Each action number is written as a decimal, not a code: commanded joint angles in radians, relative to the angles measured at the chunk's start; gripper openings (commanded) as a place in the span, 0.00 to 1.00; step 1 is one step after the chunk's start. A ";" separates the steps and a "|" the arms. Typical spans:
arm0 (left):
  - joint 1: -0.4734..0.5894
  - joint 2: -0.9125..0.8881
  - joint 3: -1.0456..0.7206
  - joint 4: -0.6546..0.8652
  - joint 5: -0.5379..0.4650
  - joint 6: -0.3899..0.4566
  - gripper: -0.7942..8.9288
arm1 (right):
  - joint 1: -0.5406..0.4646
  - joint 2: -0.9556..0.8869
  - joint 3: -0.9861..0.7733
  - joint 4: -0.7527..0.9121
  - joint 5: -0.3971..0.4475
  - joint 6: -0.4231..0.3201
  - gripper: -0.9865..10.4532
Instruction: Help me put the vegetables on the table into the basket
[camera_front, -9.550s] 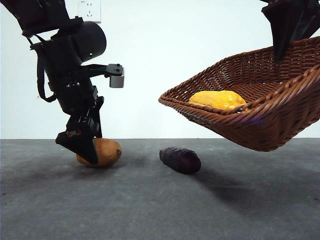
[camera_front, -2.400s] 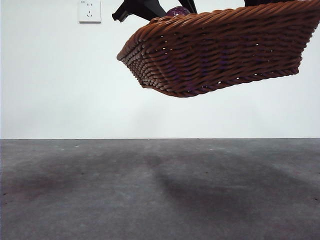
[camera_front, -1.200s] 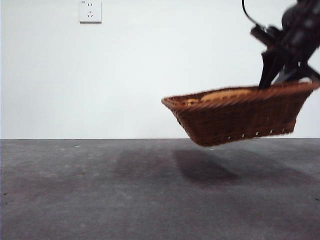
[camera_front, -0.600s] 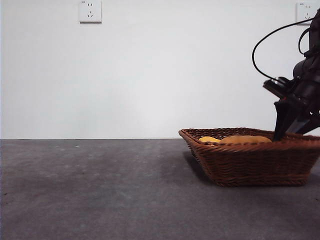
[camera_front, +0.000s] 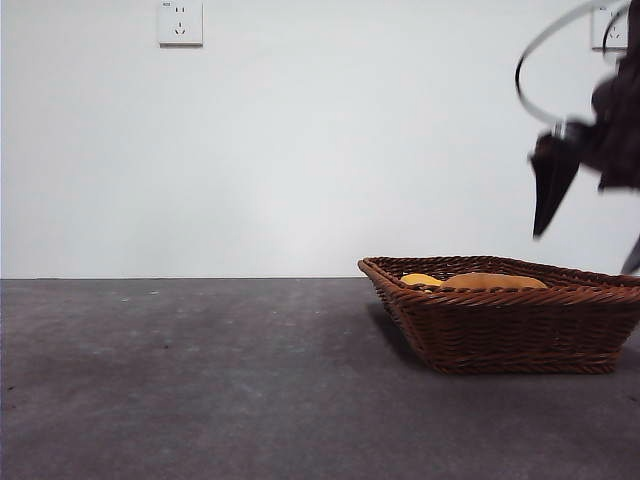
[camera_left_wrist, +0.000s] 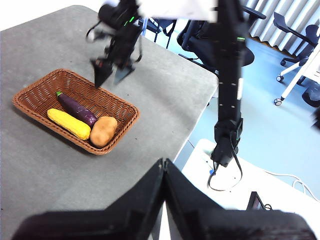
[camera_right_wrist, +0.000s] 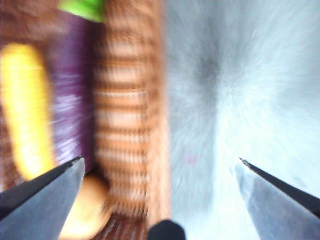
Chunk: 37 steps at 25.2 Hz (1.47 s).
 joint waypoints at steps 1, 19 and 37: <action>-0.002 -0.003 -0.008 0.002 -0.004 0.040 0.07 | 0.002 -0.106 -0.008 -0.027 0.030 0.023 0.52; -0.002 0.001 -0.021 0.002 -0.156 0.153 0.07 | 0.015 -1.106 -0.007 -0.232 0.238 0.082 0.09; -0.002 0.044 -0.021 0.002 -0.156 0.153 0.08 | 0.015 -1.024 -0.007 -0.232 0.254 0.074 0.09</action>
